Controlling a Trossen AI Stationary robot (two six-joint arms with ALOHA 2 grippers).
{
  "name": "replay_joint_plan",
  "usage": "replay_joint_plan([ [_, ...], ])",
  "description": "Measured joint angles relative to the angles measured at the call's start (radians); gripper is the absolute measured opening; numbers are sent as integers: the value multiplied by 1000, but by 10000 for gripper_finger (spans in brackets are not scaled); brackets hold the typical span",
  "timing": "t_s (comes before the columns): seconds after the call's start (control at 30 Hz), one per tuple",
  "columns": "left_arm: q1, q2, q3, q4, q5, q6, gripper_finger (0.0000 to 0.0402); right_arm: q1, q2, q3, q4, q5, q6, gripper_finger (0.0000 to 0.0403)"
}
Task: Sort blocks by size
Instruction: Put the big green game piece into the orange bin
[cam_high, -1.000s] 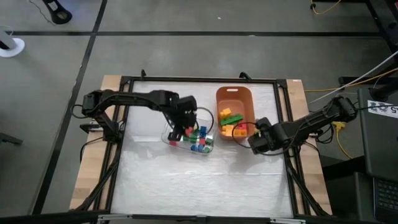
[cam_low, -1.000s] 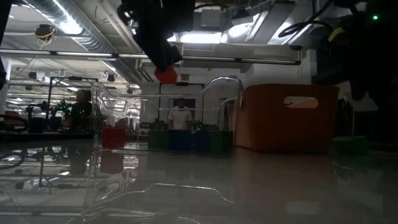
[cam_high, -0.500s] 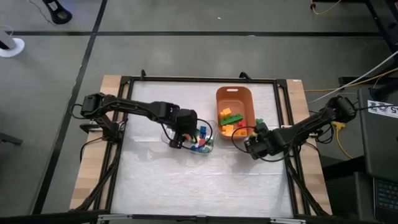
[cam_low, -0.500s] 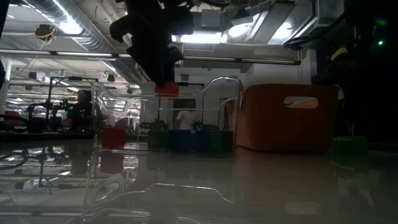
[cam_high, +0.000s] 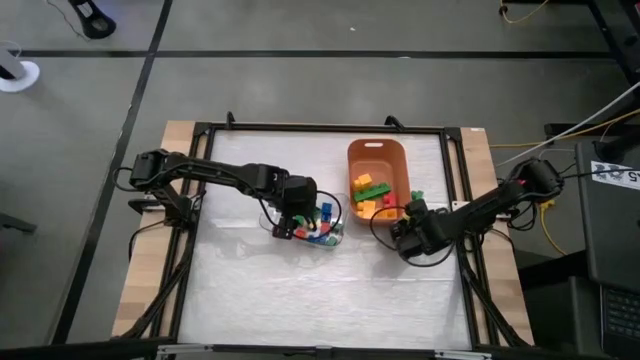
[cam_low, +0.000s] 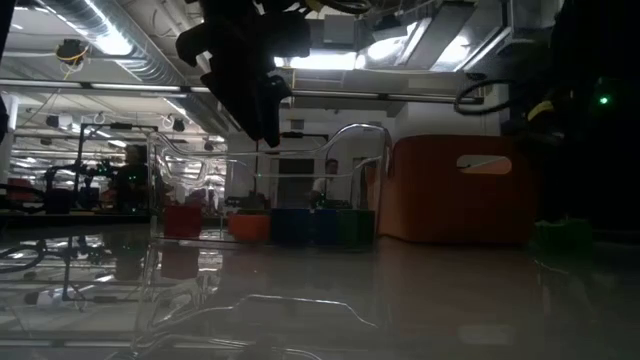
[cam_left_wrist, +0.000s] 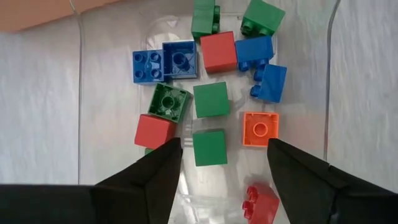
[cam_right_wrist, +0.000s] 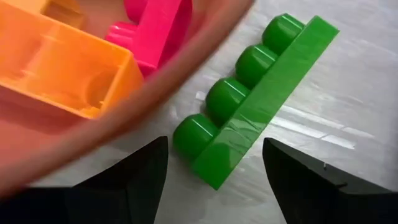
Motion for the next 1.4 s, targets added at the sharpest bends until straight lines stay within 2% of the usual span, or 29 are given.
replay_joint_plan([
  [0.7,0,0,0,0,0,-16,225,0,179,1,13,9,45,259],
  [1.1,0,0,0,1,0,-12,225,0,181,2,16,-9,33,259],
  [1.4,0,0,1,2,0,-6,225,-1,178,4,11,-71,21,259],
])
